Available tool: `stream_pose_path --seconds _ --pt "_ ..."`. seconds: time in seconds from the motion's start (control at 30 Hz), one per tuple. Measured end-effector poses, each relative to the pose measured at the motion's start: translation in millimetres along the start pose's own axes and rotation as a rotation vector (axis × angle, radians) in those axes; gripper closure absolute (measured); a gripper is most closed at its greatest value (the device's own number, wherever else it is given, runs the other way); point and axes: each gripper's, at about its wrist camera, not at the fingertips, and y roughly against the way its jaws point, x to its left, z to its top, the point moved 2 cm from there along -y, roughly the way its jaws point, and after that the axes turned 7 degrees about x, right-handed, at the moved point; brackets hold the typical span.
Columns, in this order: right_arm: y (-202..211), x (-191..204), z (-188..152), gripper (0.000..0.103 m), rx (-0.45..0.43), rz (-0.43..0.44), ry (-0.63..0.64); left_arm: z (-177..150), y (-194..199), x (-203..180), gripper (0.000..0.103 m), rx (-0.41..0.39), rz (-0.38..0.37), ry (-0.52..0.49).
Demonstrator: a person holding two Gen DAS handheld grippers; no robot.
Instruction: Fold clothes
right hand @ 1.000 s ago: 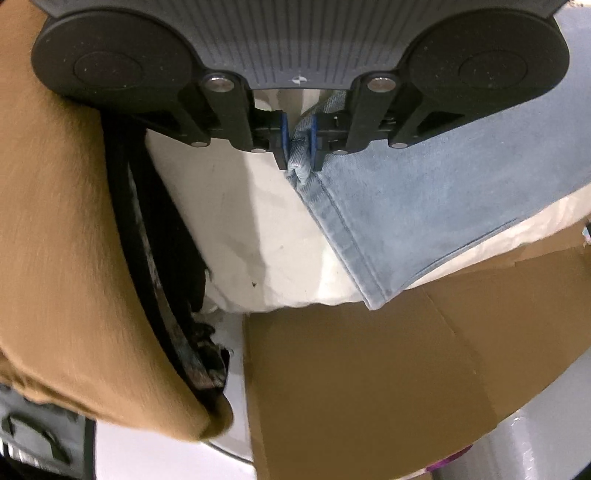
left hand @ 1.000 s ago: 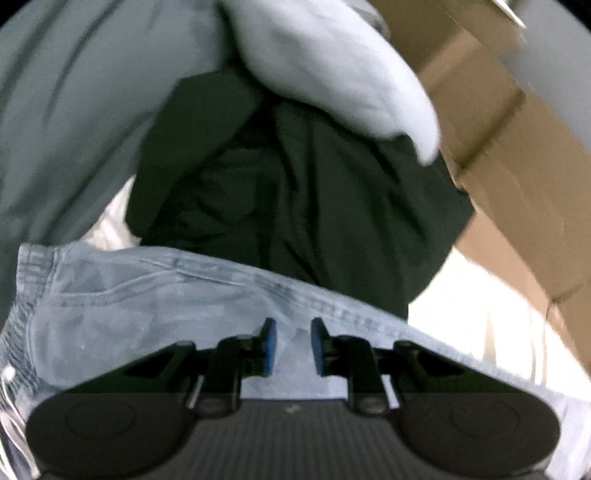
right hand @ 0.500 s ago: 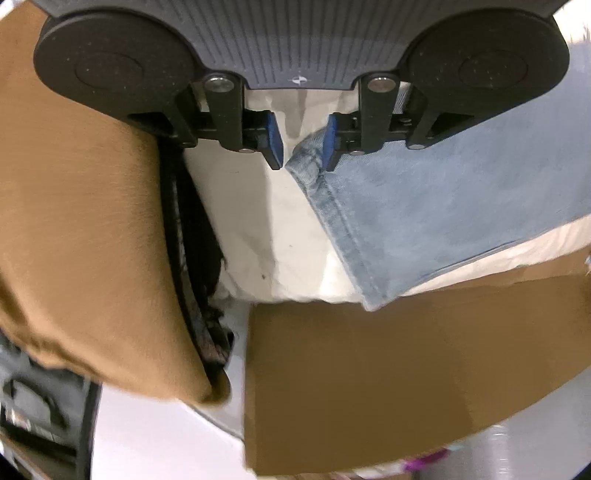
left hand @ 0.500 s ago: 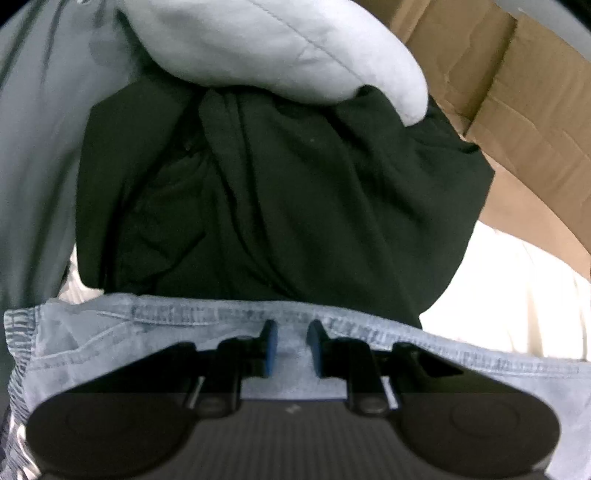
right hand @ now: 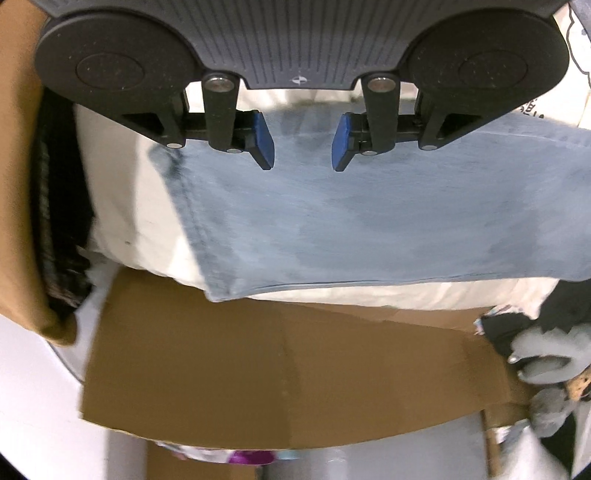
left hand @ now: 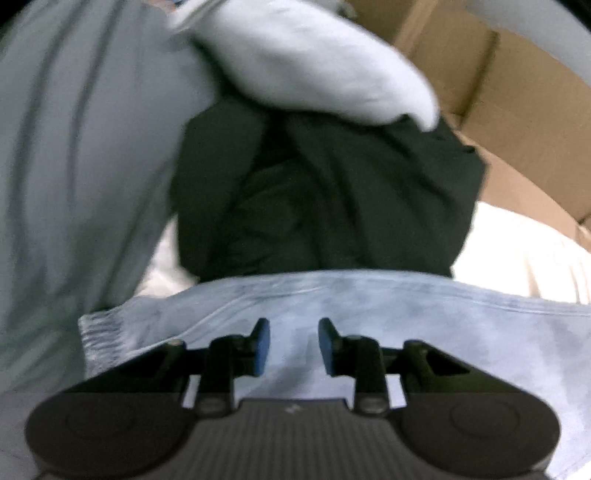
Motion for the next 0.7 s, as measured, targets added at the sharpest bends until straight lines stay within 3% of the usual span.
stream_pose_path --seconds 0.13,0.37,0.53,0.7 --pt "-15 13 -3 0.062 0.053 0.02 0.086 -6 -16 23 0.072 0.006 0.026 0.06" --pt "-32 11 -10 0.061 0.118 0.002 0.129 19 -78 33 0.069 0.012 0.032 0.175" --pt "-30 10 -12 0.058 0.13 -0.012 0.146 30 -89 36 0.059 -0.018 0.063 0.131" --pt "-28 11 -10 0.057 0.14 -0.036 0.141 35 -67 53 0.059 -0.017 0.089 0.092"
